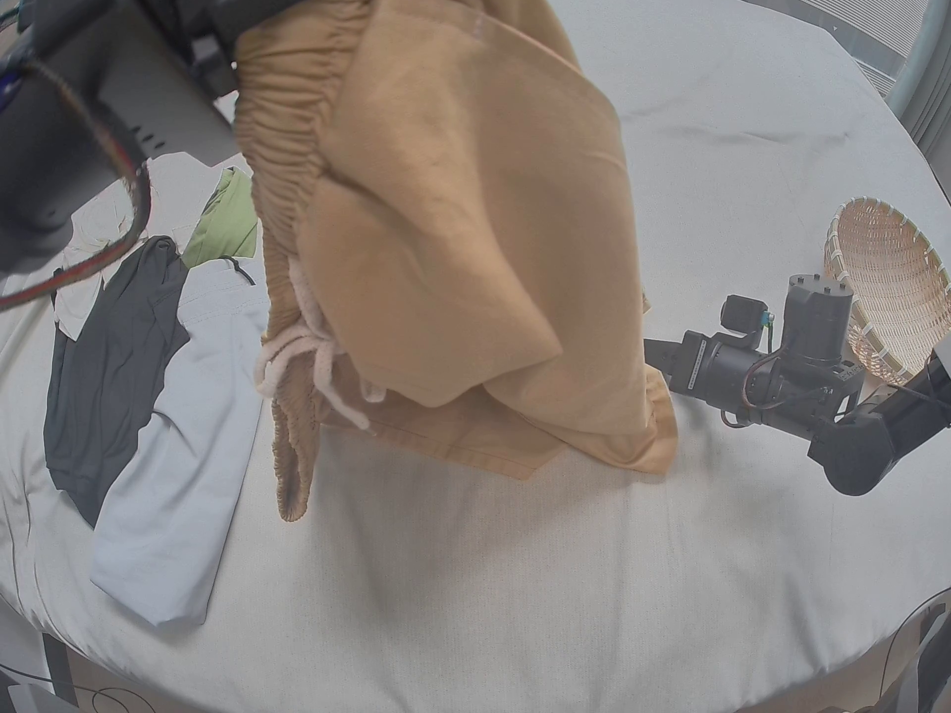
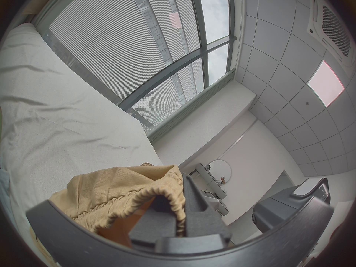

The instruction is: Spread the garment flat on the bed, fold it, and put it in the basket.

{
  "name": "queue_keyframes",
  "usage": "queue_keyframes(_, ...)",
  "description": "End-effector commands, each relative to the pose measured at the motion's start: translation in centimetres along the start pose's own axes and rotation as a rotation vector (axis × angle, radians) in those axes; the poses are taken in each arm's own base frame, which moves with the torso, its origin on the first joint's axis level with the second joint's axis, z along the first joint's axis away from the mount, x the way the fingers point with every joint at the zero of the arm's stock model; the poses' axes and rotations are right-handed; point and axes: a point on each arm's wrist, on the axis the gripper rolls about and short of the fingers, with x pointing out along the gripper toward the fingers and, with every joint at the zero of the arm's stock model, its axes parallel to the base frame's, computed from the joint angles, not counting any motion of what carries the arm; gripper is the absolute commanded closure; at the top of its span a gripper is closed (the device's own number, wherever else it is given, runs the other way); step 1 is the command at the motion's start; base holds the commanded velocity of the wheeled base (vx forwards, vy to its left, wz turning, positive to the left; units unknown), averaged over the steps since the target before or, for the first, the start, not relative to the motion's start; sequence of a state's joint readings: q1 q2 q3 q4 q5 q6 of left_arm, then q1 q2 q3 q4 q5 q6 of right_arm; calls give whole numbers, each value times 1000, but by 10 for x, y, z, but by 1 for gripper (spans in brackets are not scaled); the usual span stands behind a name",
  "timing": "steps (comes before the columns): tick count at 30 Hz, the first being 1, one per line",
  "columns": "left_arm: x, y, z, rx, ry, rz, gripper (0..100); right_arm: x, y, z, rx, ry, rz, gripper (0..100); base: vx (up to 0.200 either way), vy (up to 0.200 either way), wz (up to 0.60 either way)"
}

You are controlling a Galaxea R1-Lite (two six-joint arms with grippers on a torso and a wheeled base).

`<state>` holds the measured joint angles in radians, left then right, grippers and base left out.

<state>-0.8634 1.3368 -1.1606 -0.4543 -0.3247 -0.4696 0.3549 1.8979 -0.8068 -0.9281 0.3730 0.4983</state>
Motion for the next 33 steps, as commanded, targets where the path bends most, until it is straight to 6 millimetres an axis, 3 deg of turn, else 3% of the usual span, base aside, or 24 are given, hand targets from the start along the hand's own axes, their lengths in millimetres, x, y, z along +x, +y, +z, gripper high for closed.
queue_keyframes(1,0,1,-1,-2,1,5,100,0,7,-3,7,2,20,100,0,0,0)
queue_keyframes(5,-1,1,0,0,-2,5,100,-6,11,1,3,-13,25,100,0,0,0)
queue_keyframes(10,0,2,2,3,-12,8,100,-36,24,13,-12,-65,31,100,0,0,0)
queue_keyframes(11,0,1,4,5,-20,11,100,-55,27,18,-19,-94,25,100,0,0,0)
queue_keyframes(14,0,0,6,7,-29,9,100,-72,29,23,-25,-125,14,100,0,0,0)
queue_keyframes(19,0,1,10,-4,-32,18,100,-121,35,38,-46,-244,-19,100,0,0,0)
queue_keyframes(22,2,-1,14,-15,-44,13,100,-133,40,43,-37,-279,-14,100,0,0,0)
queue_keyframes(25,2,-7,27,-78,-87,4,100,-159,58,53,-22,-363,28,100,0,0,0)
queue_keyframes(28,-1,-7,36,-127,-104,32,100,-173,68,56,-27,-401,56,100,0,0,0)
queue_keyframes(33,-16,-3,34,-266,-45,120,100,-192,79,52,-28,-399,56,100,0,0,0)
